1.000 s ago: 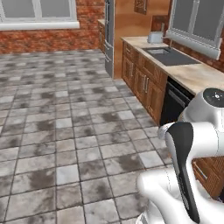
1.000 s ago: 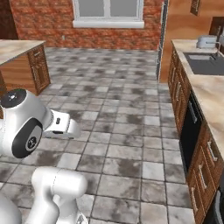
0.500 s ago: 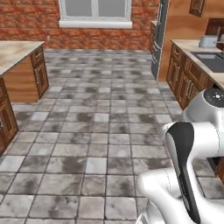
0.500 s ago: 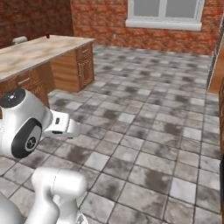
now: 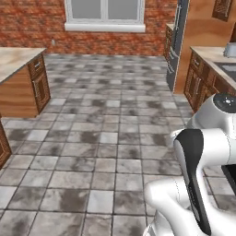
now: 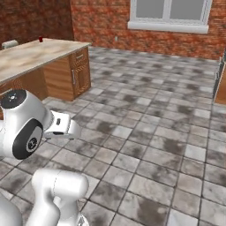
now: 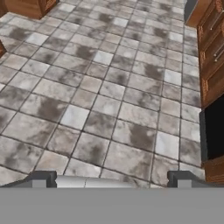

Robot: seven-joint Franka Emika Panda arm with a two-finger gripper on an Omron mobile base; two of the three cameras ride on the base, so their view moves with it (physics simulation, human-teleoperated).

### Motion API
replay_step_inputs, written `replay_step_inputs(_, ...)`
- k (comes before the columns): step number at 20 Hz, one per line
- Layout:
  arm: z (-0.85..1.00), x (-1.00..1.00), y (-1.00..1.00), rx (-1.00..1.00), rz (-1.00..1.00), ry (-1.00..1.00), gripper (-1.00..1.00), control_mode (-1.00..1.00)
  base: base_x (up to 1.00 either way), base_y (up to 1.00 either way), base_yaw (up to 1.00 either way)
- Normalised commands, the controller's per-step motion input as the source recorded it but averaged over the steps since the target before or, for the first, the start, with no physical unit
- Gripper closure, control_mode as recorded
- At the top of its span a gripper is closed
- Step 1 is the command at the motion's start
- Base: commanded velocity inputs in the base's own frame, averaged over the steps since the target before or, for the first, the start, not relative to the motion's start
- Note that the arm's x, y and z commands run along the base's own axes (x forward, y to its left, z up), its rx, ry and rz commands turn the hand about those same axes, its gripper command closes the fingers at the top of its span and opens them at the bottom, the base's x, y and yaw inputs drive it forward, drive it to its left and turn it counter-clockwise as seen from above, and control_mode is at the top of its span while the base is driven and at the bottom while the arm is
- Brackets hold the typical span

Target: Four empty soda cans are scattered around the kitchen. Gather all the cans and cluster them next to the stove for recycling.

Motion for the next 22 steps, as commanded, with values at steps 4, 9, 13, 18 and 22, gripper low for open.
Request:
replay_step_inputs(4, 0.0, 0.0, 0.0, 0.0, 0.0, 0.0, -1.0, 1.0, 1.0, 0.0, 0.06)
replay_step_inputs(9, 0.0, 0.0, 0.0, 0.0, 0.0, 0.0, -1.0, 1.0, 1.0, 0.05, 0.06)
replay_step_inputs(13, 0.0, 0.0, 0.0, 0.0, 0.0, 0.0, -1.0, 1.0, 1.0, 0.08, 0.06)
replay_step_inputs(18, 0.0, 0.0, 0.0, 0.0, 0.0, 0.0, -1.0, 1.0, 1.0, 0.08, 0.05)
replay_step_inputs(22, 0.0, 0.0, 0.0, 0.0, 0.0, 0.0, -1.0, 1.0, 1.0, 0.08, 0.06)
